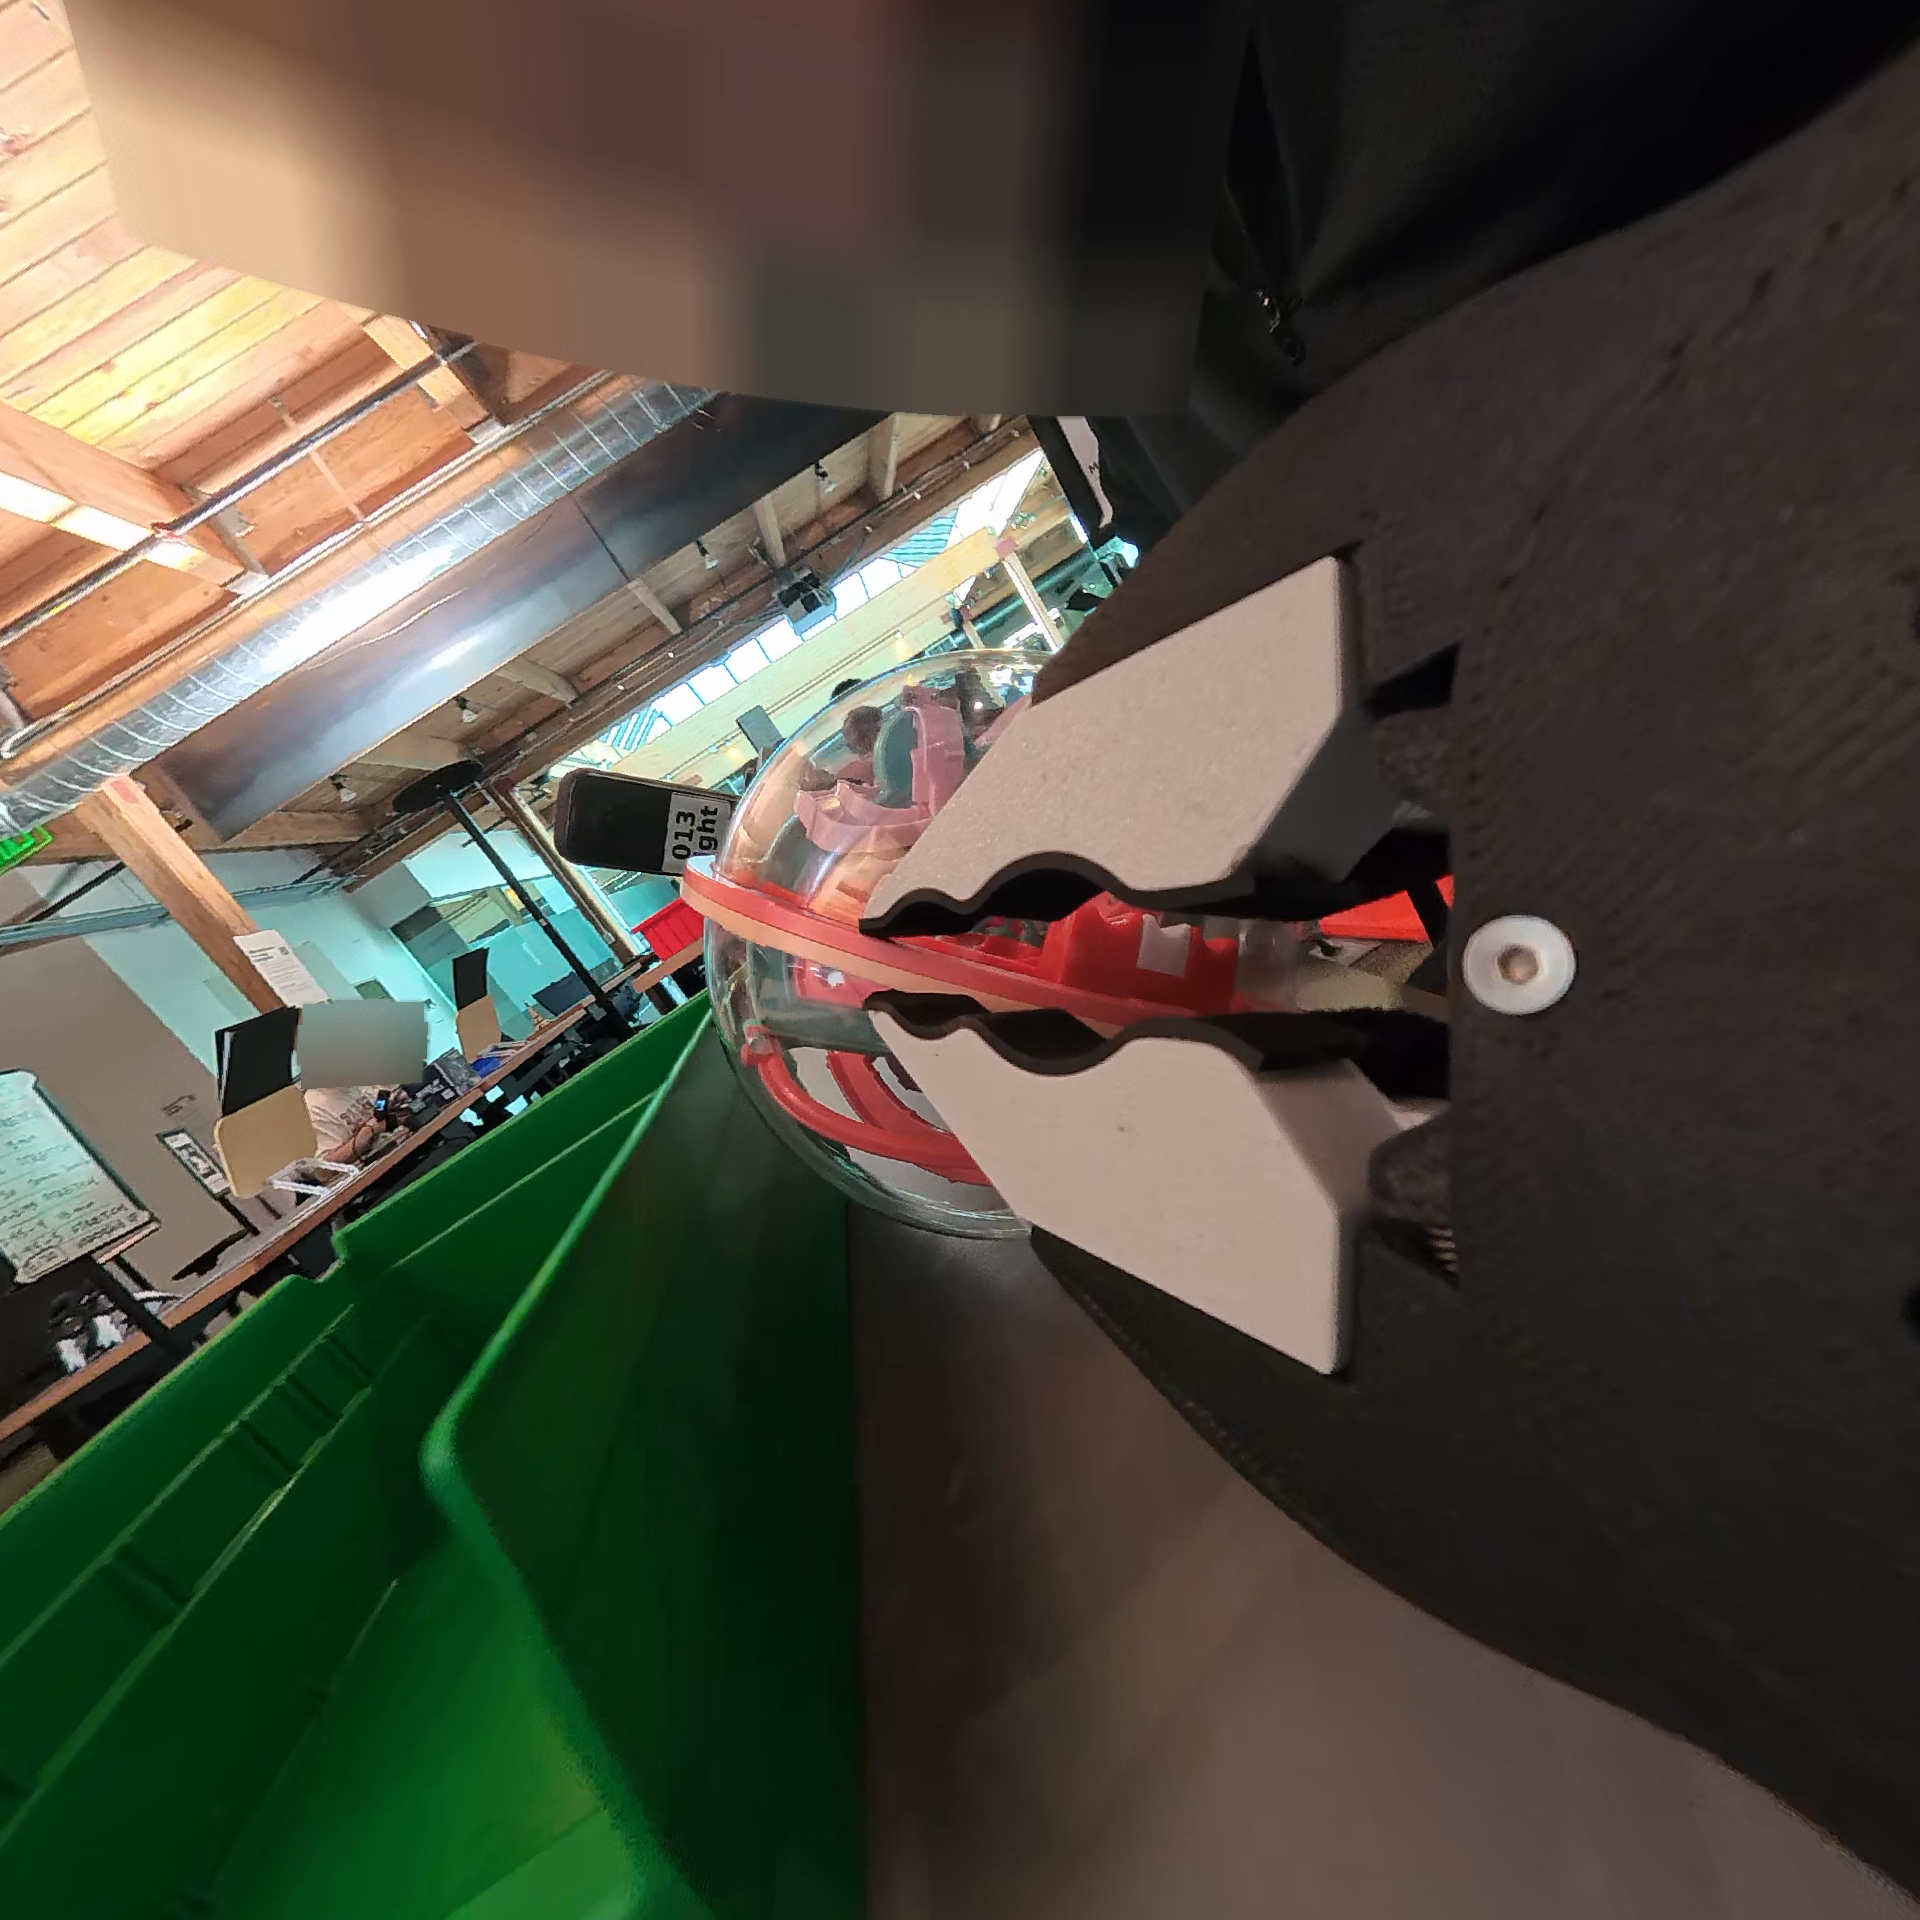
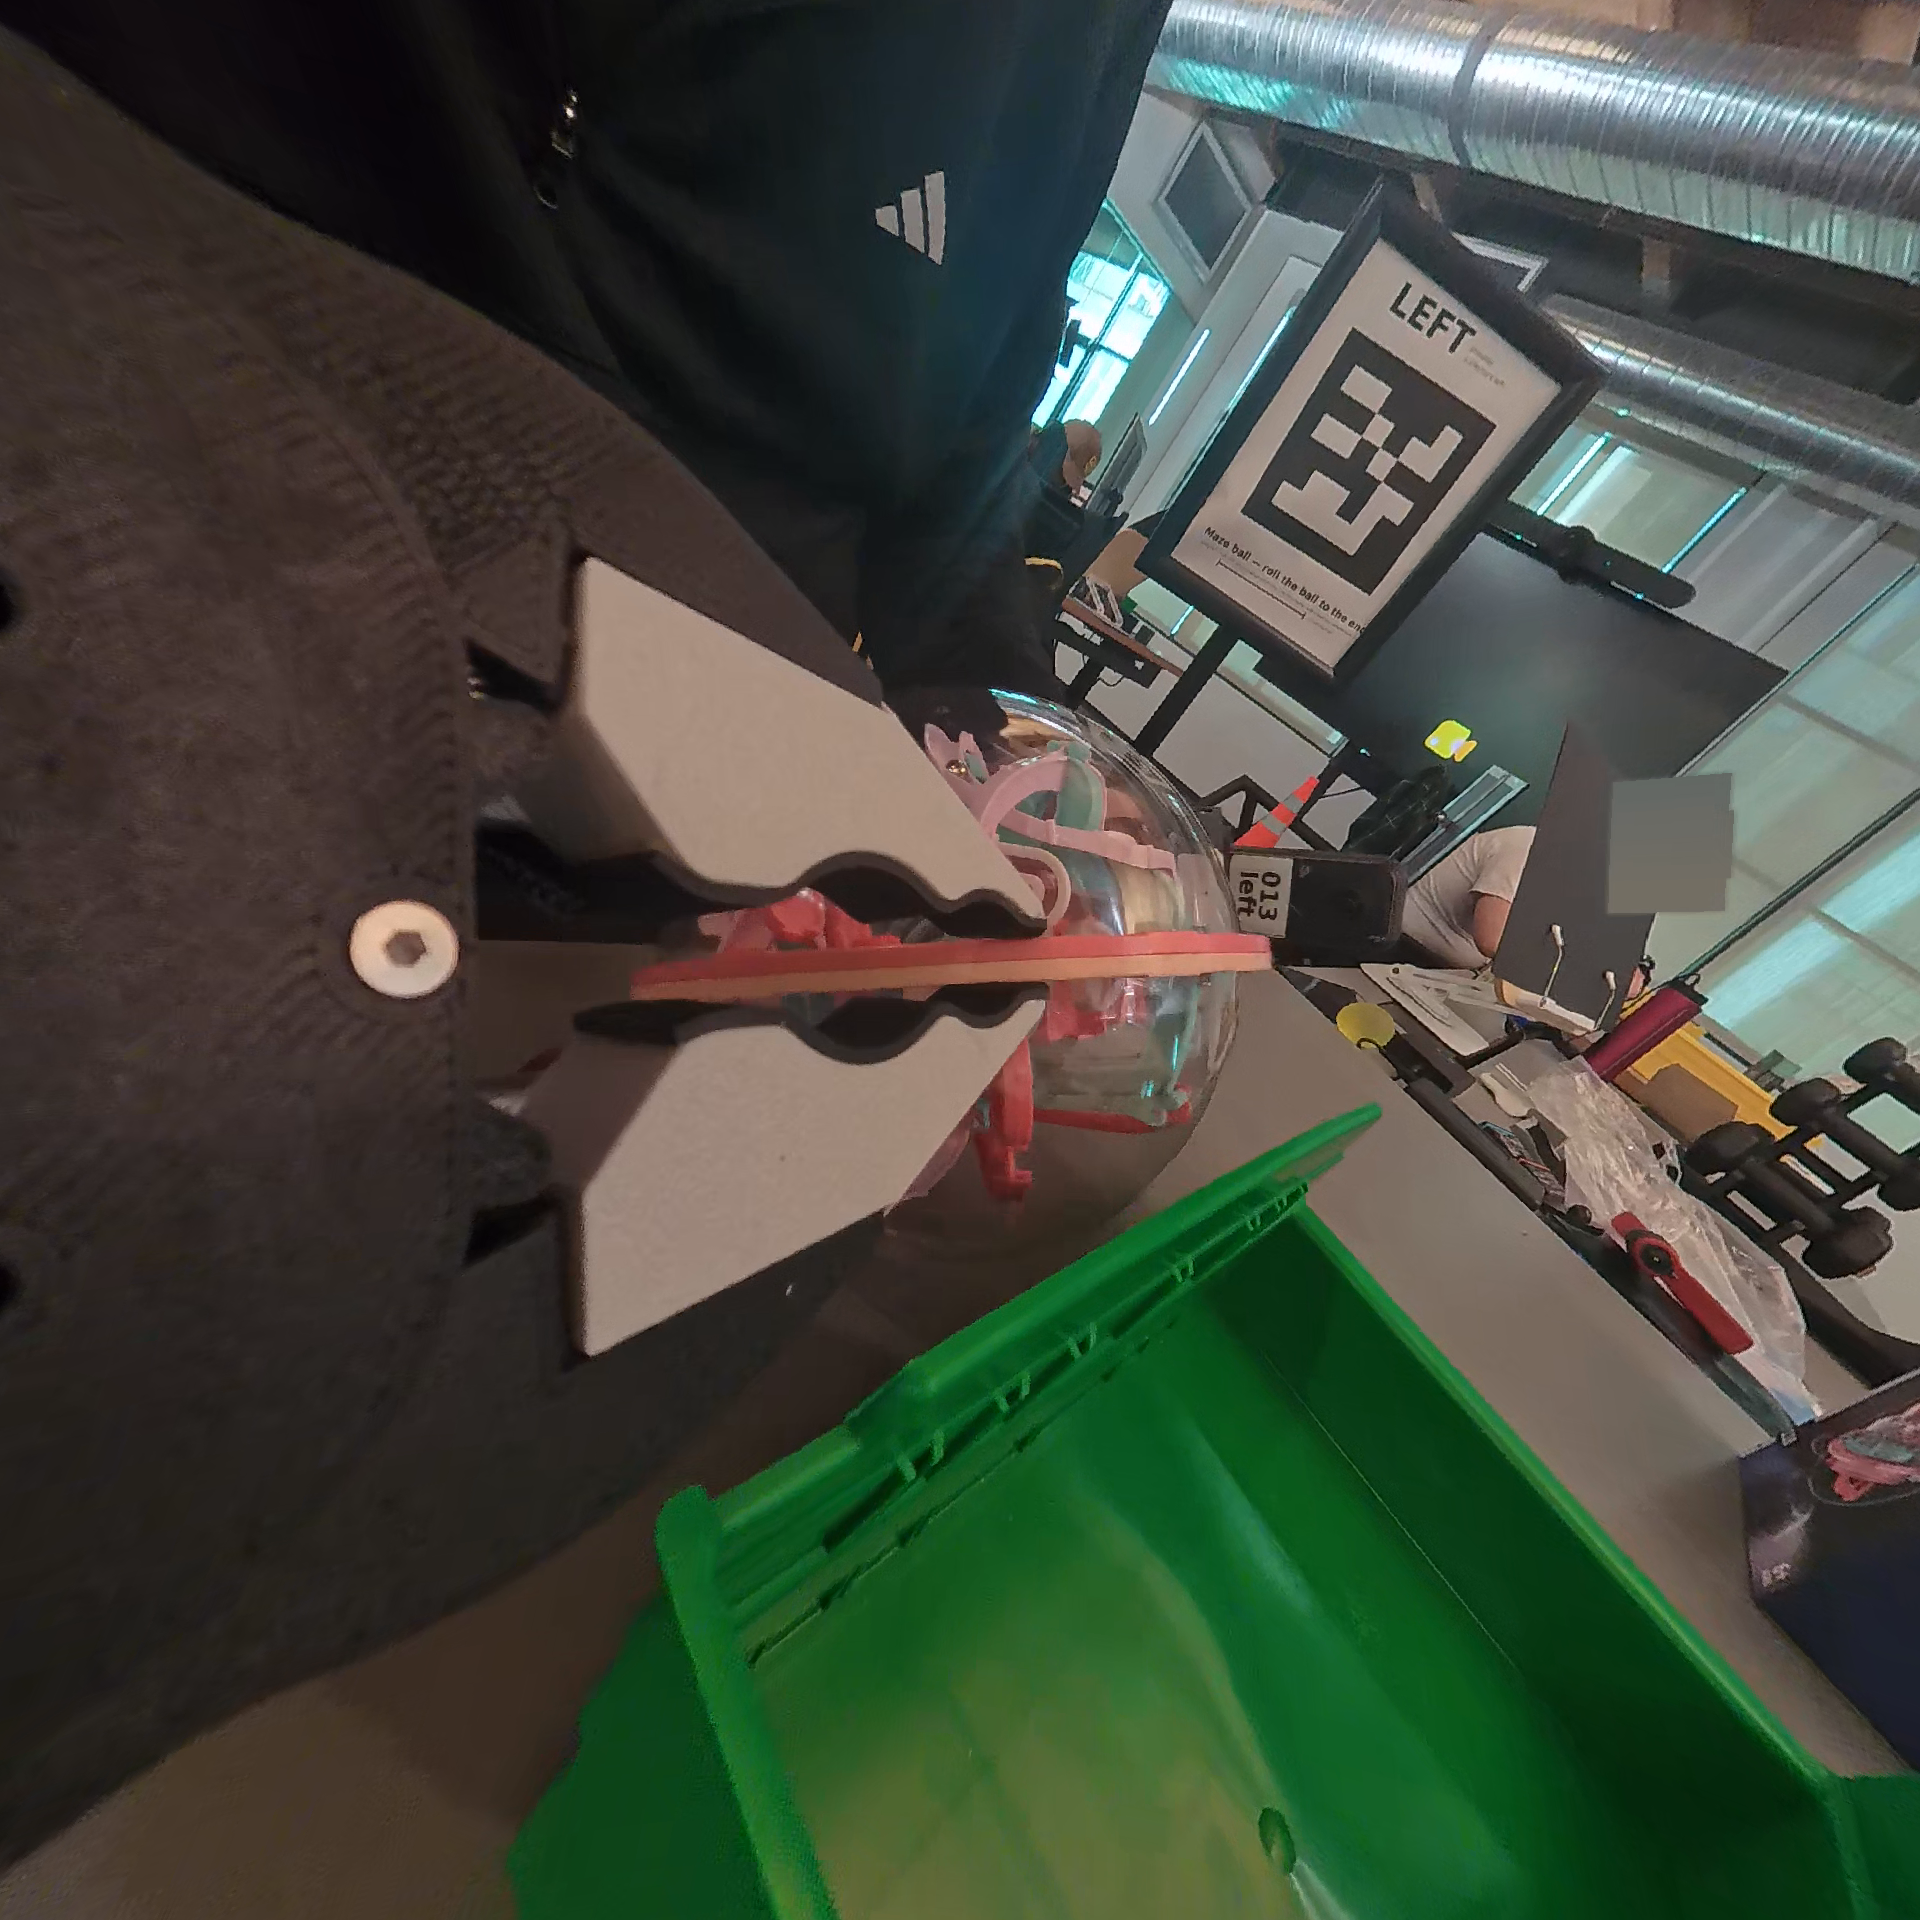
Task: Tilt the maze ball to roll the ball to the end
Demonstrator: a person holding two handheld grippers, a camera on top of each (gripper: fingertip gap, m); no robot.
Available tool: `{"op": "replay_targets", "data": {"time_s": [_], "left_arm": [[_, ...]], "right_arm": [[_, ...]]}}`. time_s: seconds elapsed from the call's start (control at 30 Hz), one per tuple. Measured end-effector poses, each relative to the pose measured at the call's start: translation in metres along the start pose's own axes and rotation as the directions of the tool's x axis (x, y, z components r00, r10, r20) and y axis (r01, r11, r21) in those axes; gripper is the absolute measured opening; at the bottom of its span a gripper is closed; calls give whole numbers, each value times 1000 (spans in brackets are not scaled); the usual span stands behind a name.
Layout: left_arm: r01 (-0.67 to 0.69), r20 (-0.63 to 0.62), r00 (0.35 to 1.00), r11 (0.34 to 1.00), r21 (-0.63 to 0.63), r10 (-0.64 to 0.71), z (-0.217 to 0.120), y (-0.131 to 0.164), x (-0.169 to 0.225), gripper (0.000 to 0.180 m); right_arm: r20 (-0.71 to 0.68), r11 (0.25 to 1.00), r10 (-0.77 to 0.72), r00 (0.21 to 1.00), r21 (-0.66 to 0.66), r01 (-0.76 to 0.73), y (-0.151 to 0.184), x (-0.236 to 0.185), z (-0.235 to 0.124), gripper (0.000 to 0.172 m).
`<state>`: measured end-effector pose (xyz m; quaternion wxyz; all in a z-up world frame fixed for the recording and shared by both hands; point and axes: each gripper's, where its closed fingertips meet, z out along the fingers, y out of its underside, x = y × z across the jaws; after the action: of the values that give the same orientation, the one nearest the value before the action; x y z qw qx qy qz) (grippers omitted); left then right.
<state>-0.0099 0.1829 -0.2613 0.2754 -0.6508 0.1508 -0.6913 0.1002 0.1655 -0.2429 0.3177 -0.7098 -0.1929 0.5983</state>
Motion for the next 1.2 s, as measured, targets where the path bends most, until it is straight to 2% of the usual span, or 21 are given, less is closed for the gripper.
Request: {"op": "replay_targets", "data": {"time_s": [0.4,1.2], "left_arm": [[45,-19,999,998,32,-44,12,21,4,8],[13,10,1000,1000,24,-13,23,33,7,9]], "right_arm": [[1,1000,8,1000,8,-8,3,-2,-17,7],[-15,999,-33,999,28,33,-4,-4,-28,7]]}}
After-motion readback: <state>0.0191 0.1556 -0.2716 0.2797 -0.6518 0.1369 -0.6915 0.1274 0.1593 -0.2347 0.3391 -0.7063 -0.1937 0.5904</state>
